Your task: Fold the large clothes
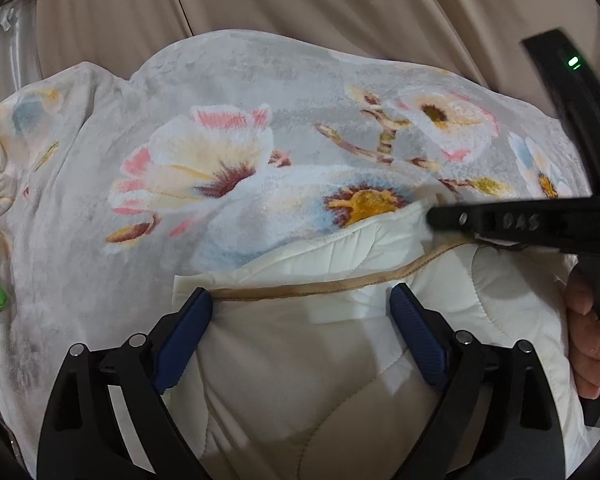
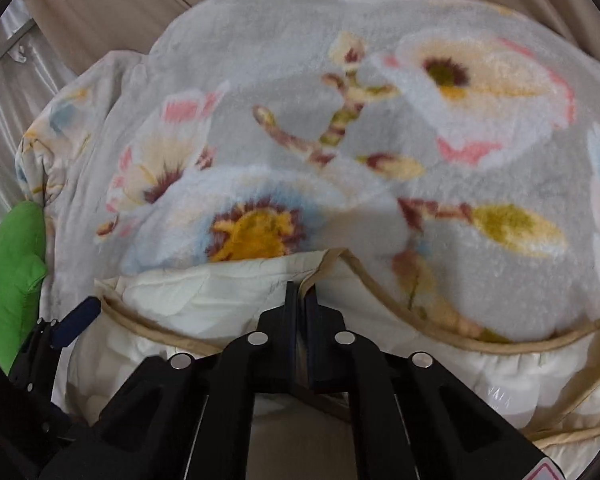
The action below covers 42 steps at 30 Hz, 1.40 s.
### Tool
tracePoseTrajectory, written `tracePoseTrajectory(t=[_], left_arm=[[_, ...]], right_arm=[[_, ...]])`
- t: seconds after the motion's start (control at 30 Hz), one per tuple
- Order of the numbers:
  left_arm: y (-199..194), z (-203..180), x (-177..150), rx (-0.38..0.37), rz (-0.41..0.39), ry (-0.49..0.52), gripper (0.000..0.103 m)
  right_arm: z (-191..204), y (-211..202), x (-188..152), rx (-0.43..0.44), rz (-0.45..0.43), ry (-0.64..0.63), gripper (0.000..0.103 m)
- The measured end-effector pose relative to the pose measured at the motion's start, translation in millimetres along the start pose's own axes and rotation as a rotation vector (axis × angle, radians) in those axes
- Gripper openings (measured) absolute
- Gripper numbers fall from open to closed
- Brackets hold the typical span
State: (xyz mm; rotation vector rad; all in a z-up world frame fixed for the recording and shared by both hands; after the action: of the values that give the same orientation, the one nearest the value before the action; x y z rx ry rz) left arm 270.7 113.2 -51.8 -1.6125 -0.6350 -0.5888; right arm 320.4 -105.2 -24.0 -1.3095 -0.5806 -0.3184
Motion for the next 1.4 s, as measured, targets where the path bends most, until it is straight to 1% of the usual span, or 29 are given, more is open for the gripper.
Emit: tracePoseTrajectory(t=[0.03, 0.07, 0.1, 0.13, 0.2, 0.27, 0.3, 0.37, 0.43, 0.5, 0.57, 0.63, 0.7, 0.73, 0.8, 0.83, 0.87, 0.93, 0.97, 1.03, 1.1, 1.17, 1.2, 1.27, 1.3, 1.33, 1.37, 1.4], left_arm=[[1, 0, 0, 0.001, 0.003, 0.000, 0.090], [2, 0, 0, 0.001, 0.006, 0.000, 0.090], [3, -1, 0, 0.001, 0.007, -0.002, 0.091], [3, -1, 1, 0.002, 0.004, -0.003, 0.092], [8, 1, 0, 0.027, 0.026, -0.010, 0.096], [11, 4, 0, 0.005, 0.048, -0.029, 0.096], [10, 4, 0, -0.002, 0.048, -0.035, 0.096], [4, 5, 1, -0.021, 0.033, -0.041, 0.096], [-12, 4, 3, -0.055, 0.006, -0.042, 0.096], [-31, -1, 6, -0.080, -0.023, -0.039, 0.096], [-49, -17, 12, -0.114, -0.052, -0.023, 0.096], [-58, -41, 18, -0.140, -0.062, 0.007, 0.096], [-54, -65, 22, -0.155, -0.057, 0.037, 0.096], [-48, -75, 22, -0.147, -0.051, 0.054, 0.096], [-22, -87, 21, -0.093, -0.017, 0.084, 0.096], [-10, -88, 18, -0.067, 0.013, 0.090, 0.096], [6, -85, 13, -0.048, 0.063, 0.075, 0.096], [18, -78, 9, -0.053, 0.112, 0.032, 0.097], [22, -74, 8, -0.057, 0.123, 0.013, 0.097], [26, -73, 6, -0.041, 0.122, 0.015, 0.097], [30, -76, 3, 0.008, 0.116, 0.048, 0.097], [34, -76, 3, 0.020, 0.121, 0.051, 0.098], [35, -74, 3, 0.014, 0.124, 0.041, 0.098], [32, -72, 5, -0.007, 0.119, 0.023, 0.098], [29, -70, 7, -0.023, 0.110, 0.013, 0.097], [23, -69, 7, -0.043, 0.098, 0.000, 0.096], [11, -64, 9, -0.058, 0.071, -0.017, 0.096], [-2, -61, 10, -0.069, 0.037, -0.026, 0.096]], right_arm=[[-1, -3, 3, -0.005, -0.033, 0.000, 0.001], [-4, -1, 1, -0.007, -0.041, 0.006, 0.001], [-8, 14, -6, -0.020, 0.001, 0.009, 0.001], [-10, 24, -10, -0.011, 0.025, 0.011, 0.000], [-10, 23, -7, -0.029, 0.025, -0.007, 0.000], [-11, 13, -7, -0.050, 0.011, -0.009, 0.002], [-14, -3, -7, -0.078, -0.023, -0.011, 0.003], [-25, -39, -11, -0.096, -0.099, -0.002, 0.005], [-49, -82, -27, -0.113, -0.162, 0.027, 0.005], [-80, -115, -46, -0.171, -0.192, 0.059, 0.005], [-110, -133, -65, -0.228, -0.184, 0.083, 0.006], [-134, -131, -81, -0.238, -0.138, 0.123, 0.008], [-149, -122, -89, -0.216, -0.104, 0.156, 0.007], [-156, -114, -91, -0.214, -0.087, 0.172, 0.007], [-167, -96, -95, -0.238, -0.048, 0.179, 0.006], [-170, -89, -98, -0.236, -0.032, 0.182, 0.005], [-174, -85, -102, -0.229, -0.019, 0.188, 0.003], [-180, -80, -105, -0.206, -0.018, 0.212, 0.001], [-181, -78, -105, -0.198, -0.021, 0.221, 0.000], [-185, -72, -106, -0.181, -0.033, 0.242, 0.000], [-186, -71, -106, -0.197, -0.043, 0.238, 0.000], [-183, -71, -105, -0.216, -0.053, 0.222, 0.000], [-184, -72, -105, -0.206, -0.065, 0.230, 0.000], [-189, -82, -106, -0.164, -0.119, 0.270, 0.000], [-193, -97, -107, -0.178, -0.176, 0.294, 0.001], [-195, -115, -108, -0.203, -0.229, 0.307, 0.004], [-194, -134, -111, -0.221, -0.280, 0.309, 0.012], [-190, -156, -118, -0.230, -0.322, 0.293, 0.013]])
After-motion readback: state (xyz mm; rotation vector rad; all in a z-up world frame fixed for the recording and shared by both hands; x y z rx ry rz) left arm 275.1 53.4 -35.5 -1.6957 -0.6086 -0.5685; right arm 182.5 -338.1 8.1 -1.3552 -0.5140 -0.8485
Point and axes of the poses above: each gripper's, at about its wrist camera, not at the fingertips, and y roughly the way its jaws point, z to its left, x to its top, the point moved 8 cm from there along y, roughly the way its jaws point, and after that the axes turned 9 degrees about -y, right-handed, at the moved point
